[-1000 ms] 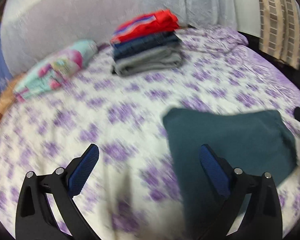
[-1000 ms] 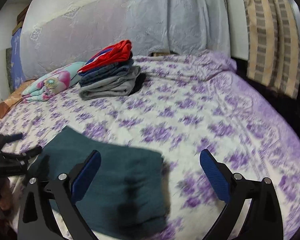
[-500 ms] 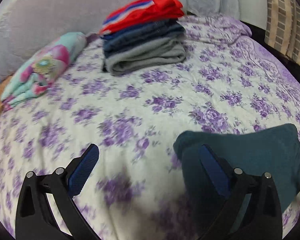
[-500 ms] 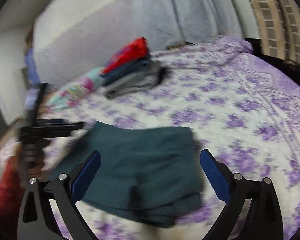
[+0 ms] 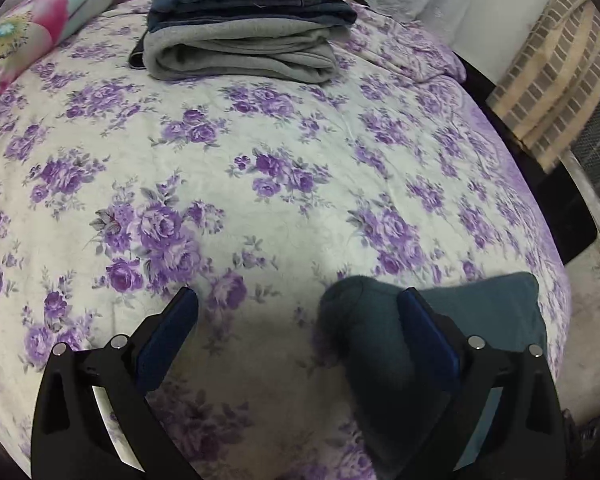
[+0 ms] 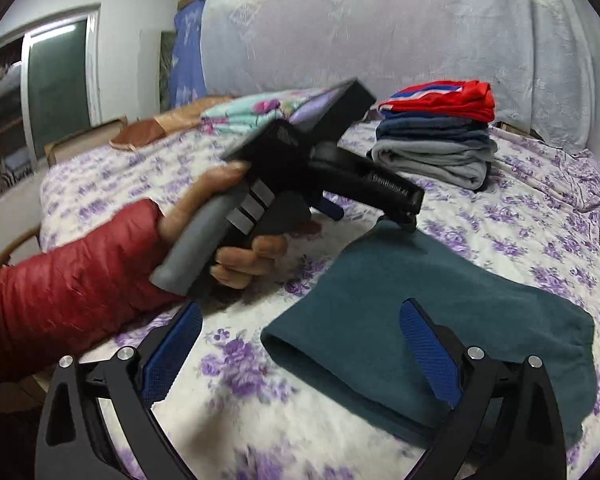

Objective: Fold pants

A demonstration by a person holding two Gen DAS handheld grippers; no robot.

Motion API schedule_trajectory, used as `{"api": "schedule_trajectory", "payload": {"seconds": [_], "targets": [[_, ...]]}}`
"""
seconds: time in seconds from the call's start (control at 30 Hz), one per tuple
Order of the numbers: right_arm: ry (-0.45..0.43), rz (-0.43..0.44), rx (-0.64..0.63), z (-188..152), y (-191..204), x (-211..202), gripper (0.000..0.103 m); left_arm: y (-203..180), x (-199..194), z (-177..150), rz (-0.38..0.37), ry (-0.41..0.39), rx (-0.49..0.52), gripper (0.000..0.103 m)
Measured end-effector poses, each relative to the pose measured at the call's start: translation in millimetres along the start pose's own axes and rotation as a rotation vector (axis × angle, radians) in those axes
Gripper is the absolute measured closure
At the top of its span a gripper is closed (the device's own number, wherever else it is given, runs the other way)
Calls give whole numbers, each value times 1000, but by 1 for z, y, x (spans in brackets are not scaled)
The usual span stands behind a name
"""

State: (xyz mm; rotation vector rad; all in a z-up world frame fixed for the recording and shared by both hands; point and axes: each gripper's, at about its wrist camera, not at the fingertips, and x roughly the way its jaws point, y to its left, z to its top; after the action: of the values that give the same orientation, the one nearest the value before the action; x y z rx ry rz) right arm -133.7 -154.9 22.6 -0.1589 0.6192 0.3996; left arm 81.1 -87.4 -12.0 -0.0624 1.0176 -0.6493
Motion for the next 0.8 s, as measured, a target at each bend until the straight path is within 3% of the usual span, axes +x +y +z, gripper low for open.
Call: {"api": "schedule_trajectory", "payload": {"seconds": [0.13, 0.3, 0.4, 0.5, 0.7, 0.8], "targets": [[54, -53, -39, 2, 9, 18, 5, 4, 2, 3, -25, 26, -8, 5], [70, -78, -20, -1, 5, 23, 21, 16, -3, 6, -55, 45, -51, 5], [73, -104, -4, -3, 2, 23, 39, 33, -8, 7, -118, 58, -126, 5], [81, -113, -1, -4, 1, 25, 50, 38, -11, 5, -171, 72, -159, 5], [69, -141, -20, -5, 5, 23, 65, 27, -12, 0, -219, 107, -125, 6], [64, -162, -47, -6, 9, 22, 66, 25, -11, -1, -323, 130, -145, 6]]}}
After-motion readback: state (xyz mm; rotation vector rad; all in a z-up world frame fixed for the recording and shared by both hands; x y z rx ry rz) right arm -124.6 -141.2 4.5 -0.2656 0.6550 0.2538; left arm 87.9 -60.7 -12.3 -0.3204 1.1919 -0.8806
